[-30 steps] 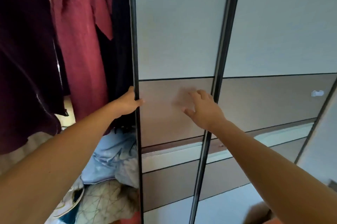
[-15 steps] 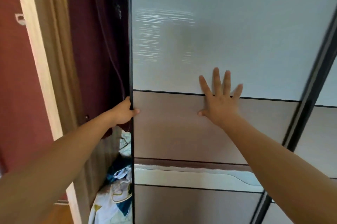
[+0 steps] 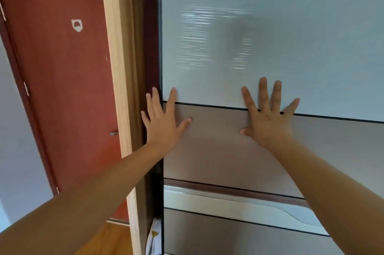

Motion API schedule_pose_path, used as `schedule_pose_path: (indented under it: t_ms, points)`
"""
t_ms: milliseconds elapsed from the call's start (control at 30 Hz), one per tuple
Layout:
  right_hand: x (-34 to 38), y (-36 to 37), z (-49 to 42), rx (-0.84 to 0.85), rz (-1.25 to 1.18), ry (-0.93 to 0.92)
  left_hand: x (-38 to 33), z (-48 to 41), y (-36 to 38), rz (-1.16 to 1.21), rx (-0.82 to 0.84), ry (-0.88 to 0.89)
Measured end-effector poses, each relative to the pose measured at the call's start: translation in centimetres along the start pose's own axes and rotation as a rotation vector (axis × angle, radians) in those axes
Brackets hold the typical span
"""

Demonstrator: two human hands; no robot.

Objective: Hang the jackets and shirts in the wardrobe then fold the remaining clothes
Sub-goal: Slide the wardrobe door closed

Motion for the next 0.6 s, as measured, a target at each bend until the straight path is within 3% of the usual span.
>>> schedule_pose_path:
  t_ms: [67,233,467,600]
  points:
    - [0.8,-0.1,-0.2,-0.001,-0.001,0.008,2.6,0.9,1.0,0.287,0.098,-0.176]
    - [2.2,-0.4,-0.5,0.019,0.018,0.026,4.6,0.2,1.7,0.606,0.225,-0.15]
    - [3.2,-0.7,-0.7,0.015,0.052,0.022,6.1,-0.6,1.5,0.486,0.197,-0.076]
    - [3.4,-1.0,-0.7,0.017,0.051,0.024,6.4,-0.4,1.6,0.543,0.137,-0.12]
Point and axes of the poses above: each hand's wrist, its own z-axis away from the middle knuckle, its own y-axis out of the palm, x = y × z, the point moved 3 cm from there along -z, towards the middle knuckle, and after that the axes turned 2 degrees about -x, right-handed, at the moved point
